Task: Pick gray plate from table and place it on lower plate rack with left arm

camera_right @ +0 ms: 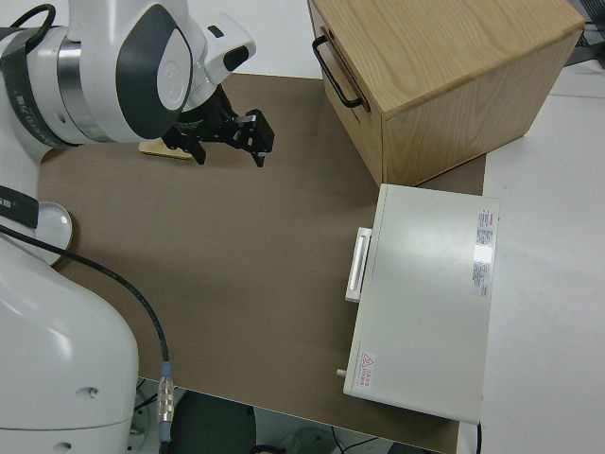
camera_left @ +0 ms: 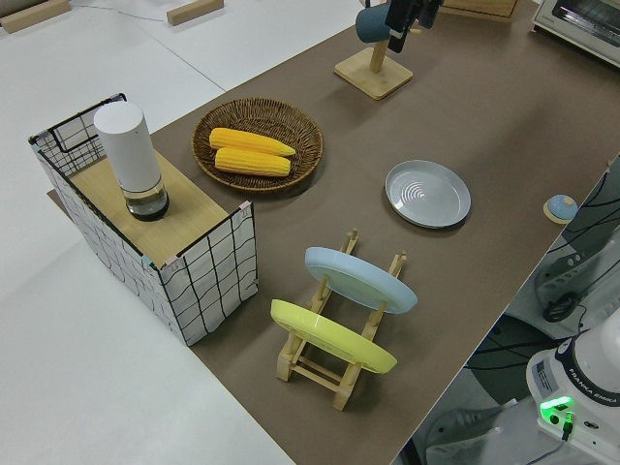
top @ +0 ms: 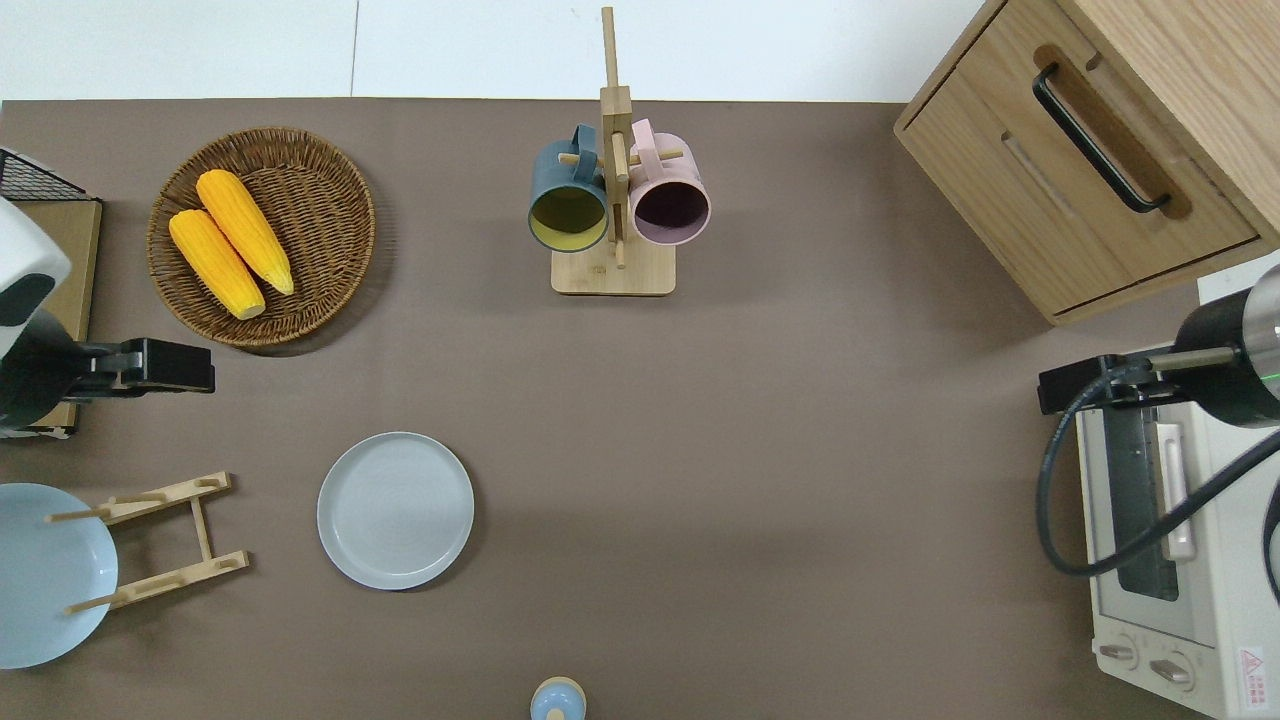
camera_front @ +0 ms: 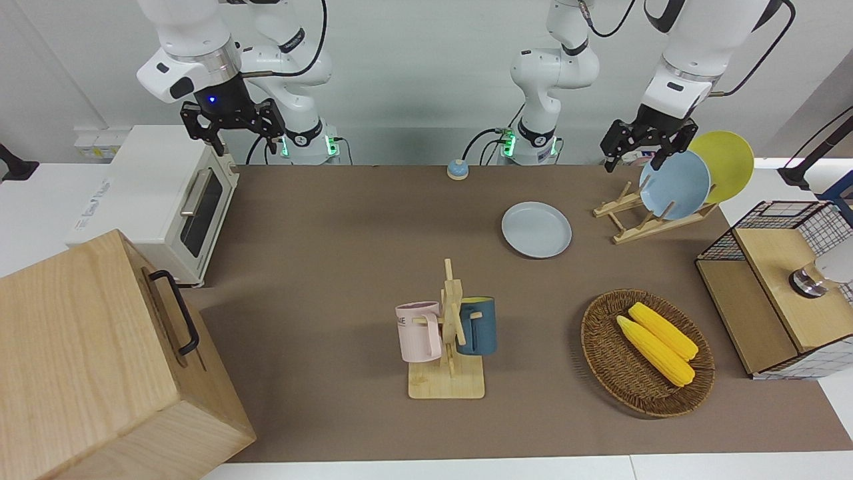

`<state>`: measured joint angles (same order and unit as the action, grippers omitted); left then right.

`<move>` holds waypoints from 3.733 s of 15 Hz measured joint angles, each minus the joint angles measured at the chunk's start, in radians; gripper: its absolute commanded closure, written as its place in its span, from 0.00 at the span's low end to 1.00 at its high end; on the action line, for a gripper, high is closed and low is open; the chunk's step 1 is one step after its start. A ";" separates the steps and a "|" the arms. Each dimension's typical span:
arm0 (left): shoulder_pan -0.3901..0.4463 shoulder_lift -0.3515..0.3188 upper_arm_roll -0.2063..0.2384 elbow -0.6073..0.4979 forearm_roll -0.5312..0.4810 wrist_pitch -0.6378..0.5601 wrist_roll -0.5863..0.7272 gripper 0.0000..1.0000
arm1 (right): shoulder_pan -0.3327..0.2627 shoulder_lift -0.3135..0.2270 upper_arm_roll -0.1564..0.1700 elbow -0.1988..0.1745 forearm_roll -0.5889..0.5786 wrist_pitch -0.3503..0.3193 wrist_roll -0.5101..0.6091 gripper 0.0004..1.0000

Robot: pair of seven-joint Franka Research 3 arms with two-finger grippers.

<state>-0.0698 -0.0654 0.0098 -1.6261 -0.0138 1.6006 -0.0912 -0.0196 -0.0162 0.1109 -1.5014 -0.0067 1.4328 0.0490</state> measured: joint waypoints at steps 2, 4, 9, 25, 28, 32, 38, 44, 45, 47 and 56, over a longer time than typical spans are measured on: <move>0.000 0.000 0.000 0.000 0.000 -0.002 -0.001 0.00 | 0.000 0.000 0.000 0.000 0.000 0.000 0.000 0.01; 0.000 0.000 0.000 0.000 0.000 -0.004 -0.001 0.01 | 0.000 0.000 0.000 0.000 0.000 0.000 0.000 0.01; 0.000 0.000 0.000 0.000 0.000 -0.007 -0.002 0.01 | 0.000 0.000 0.000 0.000 0.000 0.000 0.000 0.01; 0.010 -0.031 0.012 -0.204 0.000 0.100 -0.014 0.01 | 0.000 0.000 0.000 0.000 0.000 0.000 0.000 0.01; 0.011 -0.066 0.017 -0.364 0.000 0.226 -0.015 0.01 | 0.000 0.000 0.000 0.000 0.000 0.000 0.000 0.01; 0.011 -0.101 0.018 -0.561 0.000 0.319 -0.018 0.01 | 0.000 0.000 0.000 0.000 0.000 0.000 0.000 0.01; 0.011 -0.102 0.018 -0.700 0.000 0.393 -0.020 0.01 | 0.000 0.000 0.000 0.000 0.000 0.000 0.000 0.01; 0.010 -0.059 0.016 -0.785 0.000 0.510 -0.073 0.01 | 0.000 0.000 0.000 0.000 0.000 0.000 0.000 0.01; 0.010 -0.044 0.016 -0.794 0.000 0.535 -0.083 0.01 | 0.000 0.000 0.000 0.000 0.000 0.000 0.000 0.01; 0.009 -0.013 0.015 -0.803 0.000 0.569 -0.094 0.01 | 0.000 0.000 0.000 0.000 0.000 0.000 0.000 0.01; 0.008 0.062 0.013 -0.803 -0.004 0.630 -0.116 1.00 | 0.000 0.000 0.000 0.000 0.000 0.000 0.000 0.01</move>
<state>-0.0615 -0.0030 0.0226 -2.4295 -0.0182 2.2303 -0.2075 -0.0196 -0.0162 0.1109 -1.5014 -0.0067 1.4328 0.0490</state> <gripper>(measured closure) 0.141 0.009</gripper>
